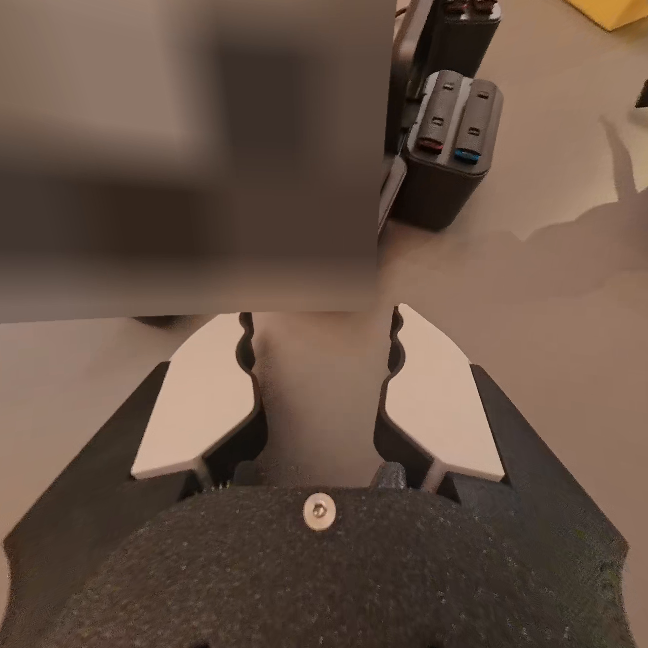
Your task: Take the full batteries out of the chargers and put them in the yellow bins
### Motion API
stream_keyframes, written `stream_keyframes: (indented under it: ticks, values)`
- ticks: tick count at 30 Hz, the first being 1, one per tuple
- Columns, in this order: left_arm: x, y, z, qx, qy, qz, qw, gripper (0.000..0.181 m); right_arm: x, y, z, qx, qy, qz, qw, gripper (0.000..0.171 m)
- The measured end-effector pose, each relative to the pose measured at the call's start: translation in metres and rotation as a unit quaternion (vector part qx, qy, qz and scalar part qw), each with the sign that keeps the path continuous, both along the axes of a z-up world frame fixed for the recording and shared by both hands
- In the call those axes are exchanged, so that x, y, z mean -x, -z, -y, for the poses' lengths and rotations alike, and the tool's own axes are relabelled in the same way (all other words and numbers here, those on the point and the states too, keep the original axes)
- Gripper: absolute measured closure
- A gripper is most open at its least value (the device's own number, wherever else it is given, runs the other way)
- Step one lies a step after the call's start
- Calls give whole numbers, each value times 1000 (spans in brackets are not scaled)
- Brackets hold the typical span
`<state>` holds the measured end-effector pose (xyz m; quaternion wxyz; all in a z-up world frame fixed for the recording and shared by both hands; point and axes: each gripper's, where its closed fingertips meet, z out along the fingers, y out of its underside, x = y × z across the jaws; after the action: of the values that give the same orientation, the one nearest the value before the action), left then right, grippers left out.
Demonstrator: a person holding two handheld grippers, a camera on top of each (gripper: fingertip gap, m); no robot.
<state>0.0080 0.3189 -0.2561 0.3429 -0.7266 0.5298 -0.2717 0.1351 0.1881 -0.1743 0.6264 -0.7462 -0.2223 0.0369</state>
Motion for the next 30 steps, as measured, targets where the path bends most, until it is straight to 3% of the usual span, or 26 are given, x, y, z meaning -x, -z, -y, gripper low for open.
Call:
stream_keyframes:
  ticks: [5,11,18,30]
  values:
    - [-18,5,-3,5,-4,34,999,102,-1,4,-1,5,3,2,1000,171]
    - [-38,10,-4,-44,27,5,999,106,-3,4,-2,1,7,8,1000,171]
    - [-41,8,-11,-51,34,10,998,120,-11,0,-2,0,14,-11,1000,171]
    - [-16,7,-3,-22,65,4,998,125,30,15,10,11,-75,71,995,171]
